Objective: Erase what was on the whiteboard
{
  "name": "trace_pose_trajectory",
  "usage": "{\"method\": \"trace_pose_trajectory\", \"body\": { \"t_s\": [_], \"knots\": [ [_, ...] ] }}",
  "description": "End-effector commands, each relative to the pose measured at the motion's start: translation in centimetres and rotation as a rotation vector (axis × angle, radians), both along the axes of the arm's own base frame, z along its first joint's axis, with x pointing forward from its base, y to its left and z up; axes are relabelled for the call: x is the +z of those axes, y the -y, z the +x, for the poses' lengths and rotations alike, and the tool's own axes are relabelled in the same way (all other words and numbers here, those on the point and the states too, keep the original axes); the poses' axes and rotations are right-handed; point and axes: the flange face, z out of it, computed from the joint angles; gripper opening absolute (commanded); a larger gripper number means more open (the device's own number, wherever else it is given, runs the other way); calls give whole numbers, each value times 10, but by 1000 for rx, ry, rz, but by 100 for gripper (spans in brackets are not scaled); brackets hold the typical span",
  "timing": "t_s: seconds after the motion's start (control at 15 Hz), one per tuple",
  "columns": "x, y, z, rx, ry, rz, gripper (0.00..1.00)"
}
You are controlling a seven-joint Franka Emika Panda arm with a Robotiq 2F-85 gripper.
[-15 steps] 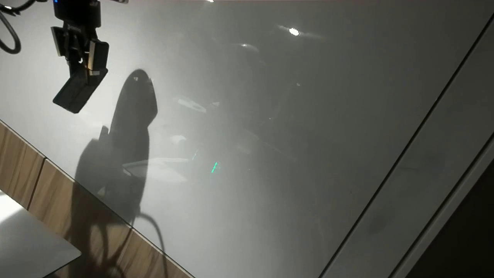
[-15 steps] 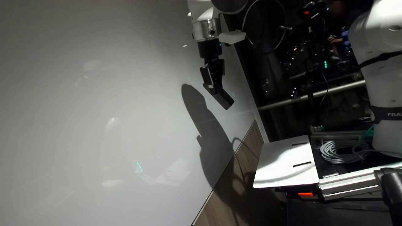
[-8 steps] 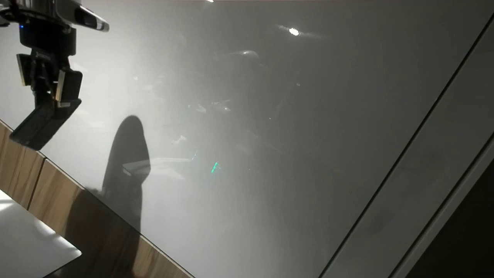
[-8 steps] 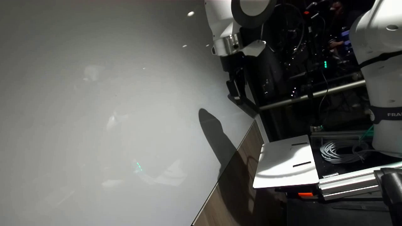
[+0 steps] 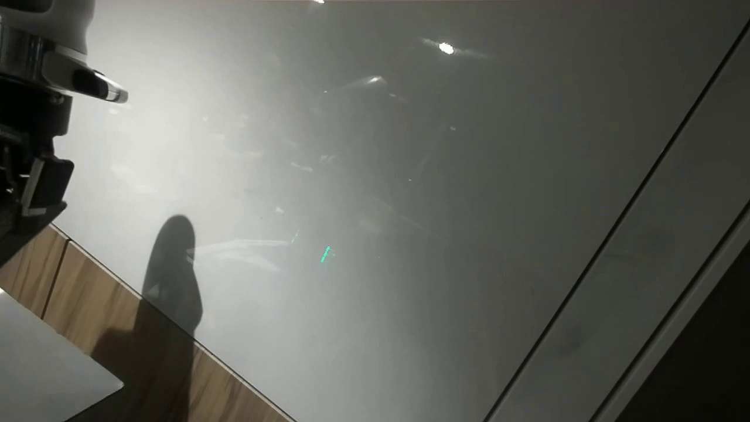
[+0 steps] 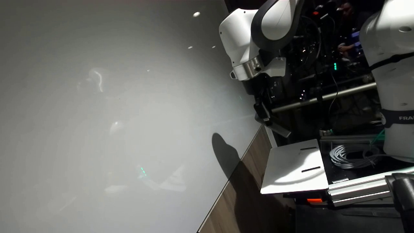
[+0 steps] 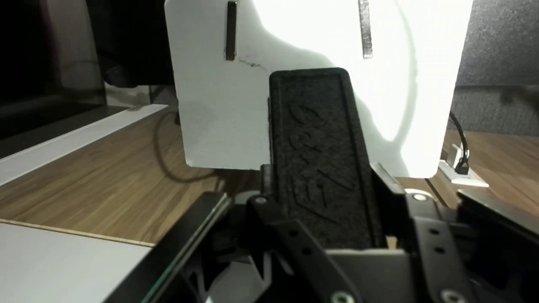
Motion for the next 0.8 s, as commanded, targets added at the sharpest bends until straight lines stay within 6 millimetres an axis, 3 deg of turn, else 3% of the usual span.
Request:
{"method": "trace_pose_trajectory", "body": {
  "t_s": [0.0,0.27,0.73],
  "knots": [
    [-32,-11,5,46,-41,-19,30],
    [-69,-2,13,85,-60,-34,30],
    [-100,11,35,65,-89,-51,30]
  ]
}}
